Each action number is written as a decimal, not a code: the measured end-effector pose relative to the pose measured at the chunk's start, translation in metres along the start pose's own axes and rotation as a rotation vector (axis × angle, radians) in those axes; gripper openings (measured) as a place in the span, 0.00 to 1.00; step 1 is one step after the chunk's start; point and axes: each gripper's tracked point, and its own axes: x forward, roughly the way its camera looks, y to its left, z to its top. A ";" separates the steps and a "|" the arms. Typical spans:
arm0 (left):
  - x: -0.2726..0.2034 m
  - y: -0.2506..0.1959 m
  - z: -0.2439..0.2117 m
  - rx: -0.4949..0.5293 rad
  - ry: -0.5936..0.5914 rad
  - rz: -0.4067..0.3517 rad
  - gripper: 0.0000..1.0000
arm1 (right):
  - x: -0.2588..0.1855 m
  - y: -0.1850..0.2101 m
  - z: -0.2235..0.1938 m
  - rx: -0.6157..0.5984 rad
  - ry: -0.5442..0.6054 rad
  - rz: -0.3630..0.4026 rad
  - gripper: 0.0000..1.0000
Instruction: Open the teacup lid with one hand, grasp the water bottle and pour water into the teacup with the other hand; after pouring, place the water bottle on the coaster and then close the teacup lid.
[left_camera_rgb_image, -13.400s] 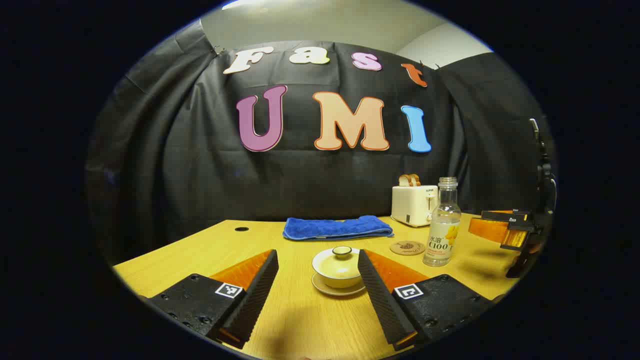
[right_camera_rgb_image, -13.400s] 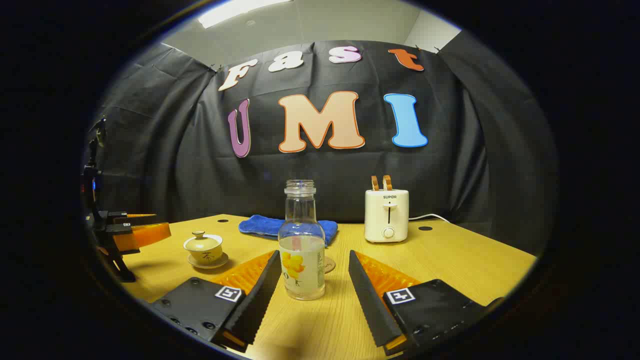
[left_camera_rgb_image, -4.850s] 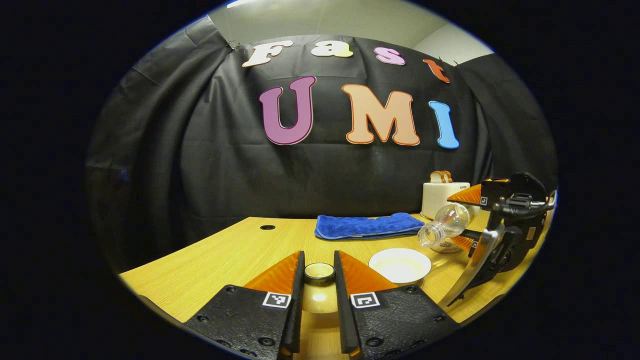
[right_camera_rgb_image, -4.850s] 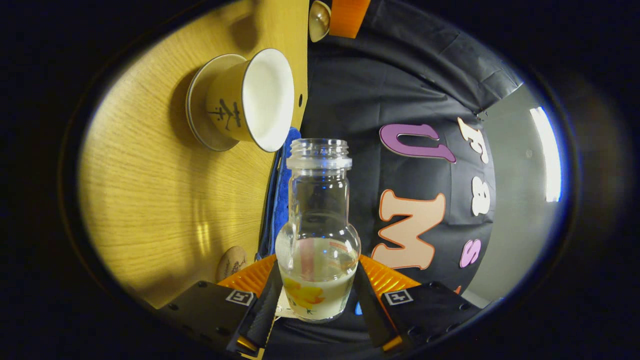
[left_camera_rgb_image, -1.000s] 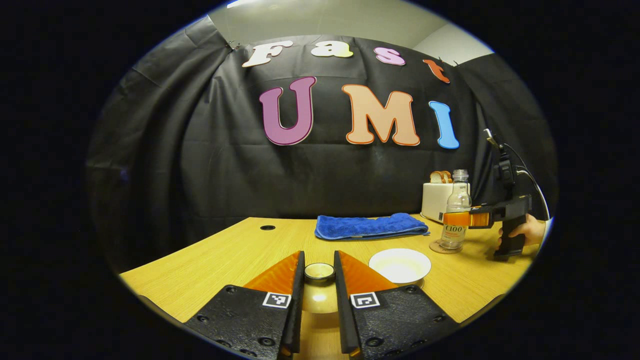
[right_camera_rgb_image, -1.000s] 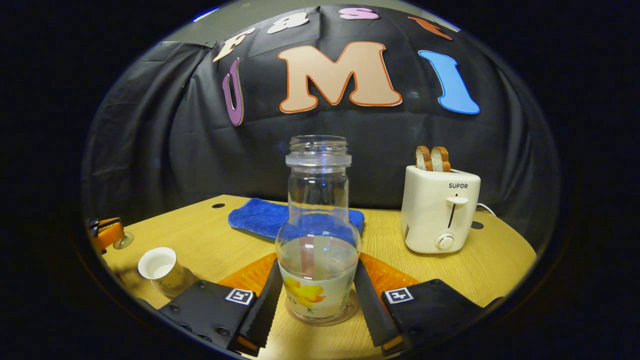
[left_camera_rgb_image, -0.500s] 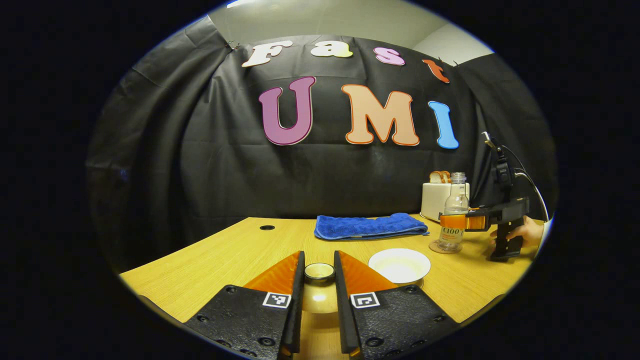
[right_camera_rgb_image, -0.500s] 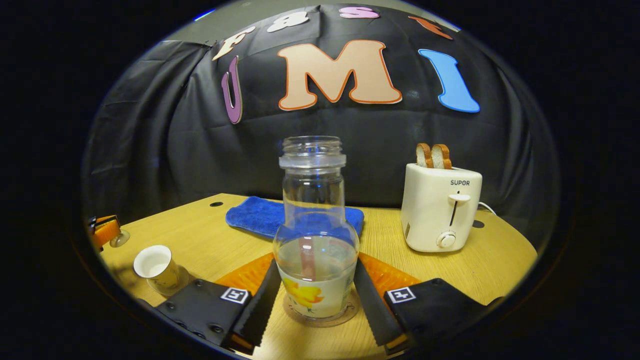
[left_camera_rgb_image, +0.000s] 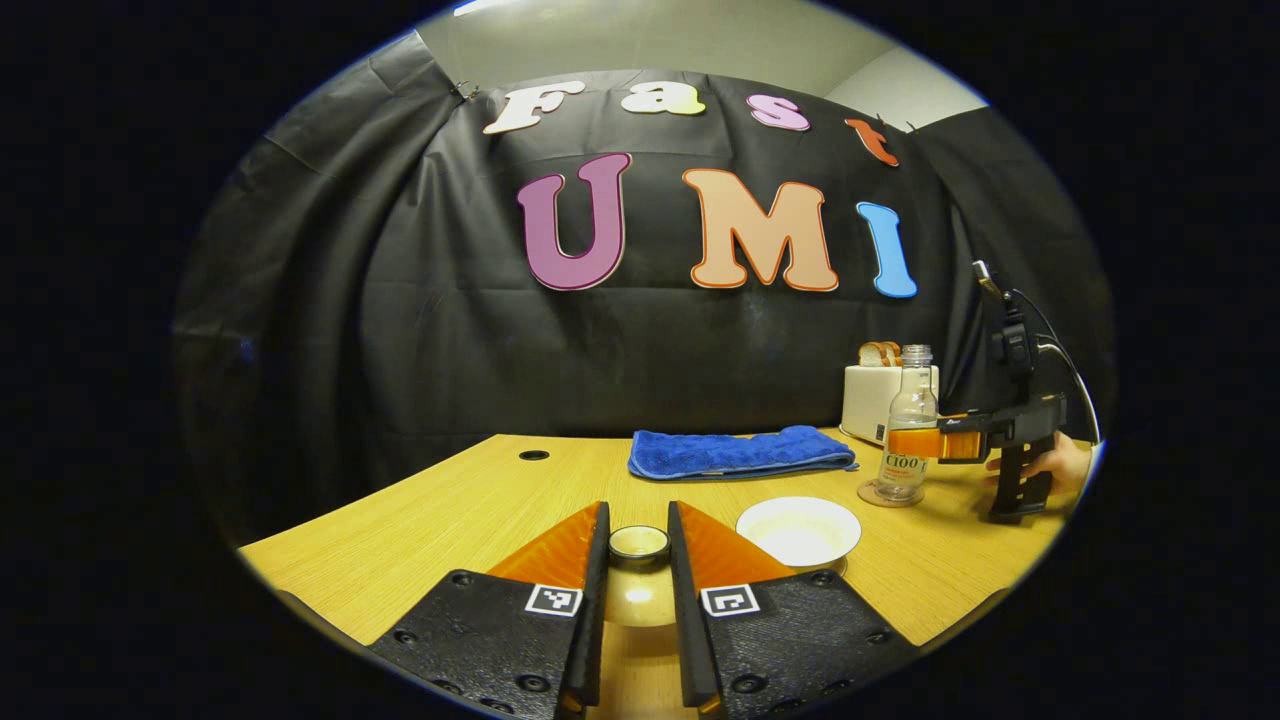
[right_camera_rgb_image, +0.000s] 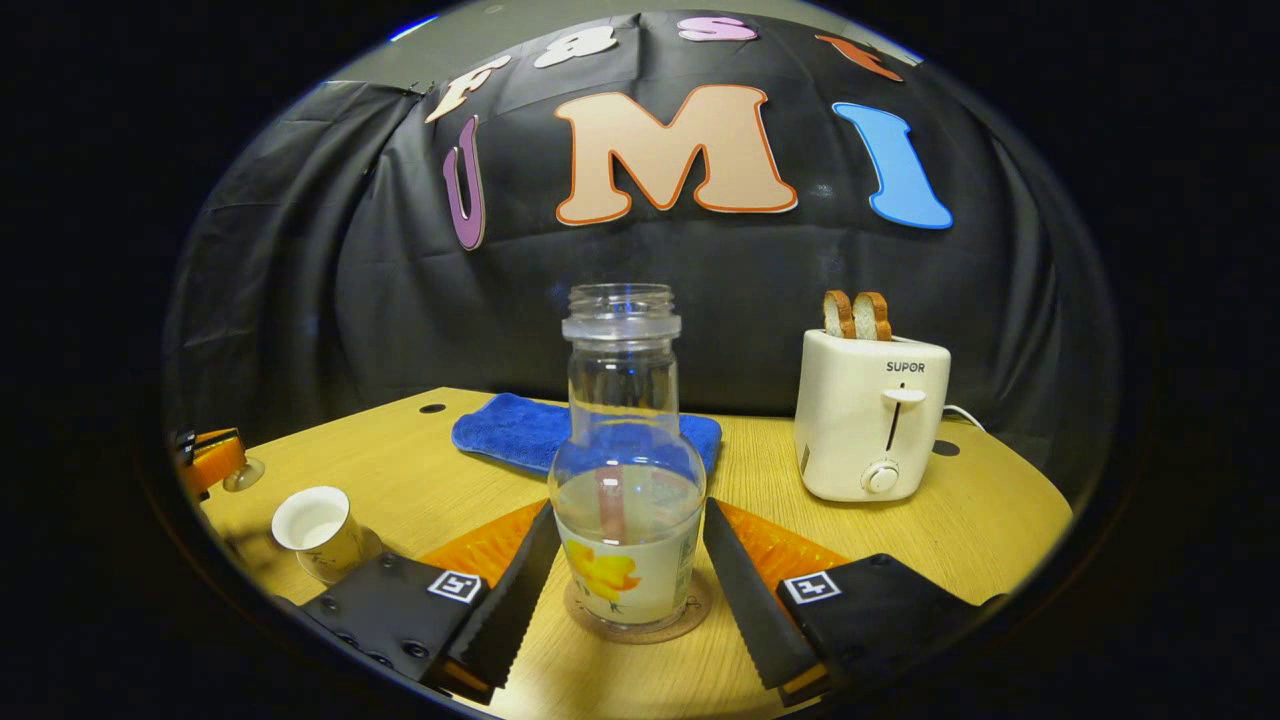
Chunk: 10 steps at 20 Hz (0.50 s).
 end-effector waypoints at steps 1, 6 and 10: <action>0.000 0.000 0.000 0.000 0.000 0.000 0.29 | -0.003 0.001 -0.002 0.005 0.001 0.004 0.93; -0.001 0.000 0.000 0.000 -0.001 0.000 0.28 | -0.013 -0.003 -0.011 0.006 0.013 -0.003 0.92; 0.000 0.000 -0.001 0.000 0.001 0.000 0.29 | -0.024 -0.007 -0.009 -0.011 -0.004 -0.011 0.96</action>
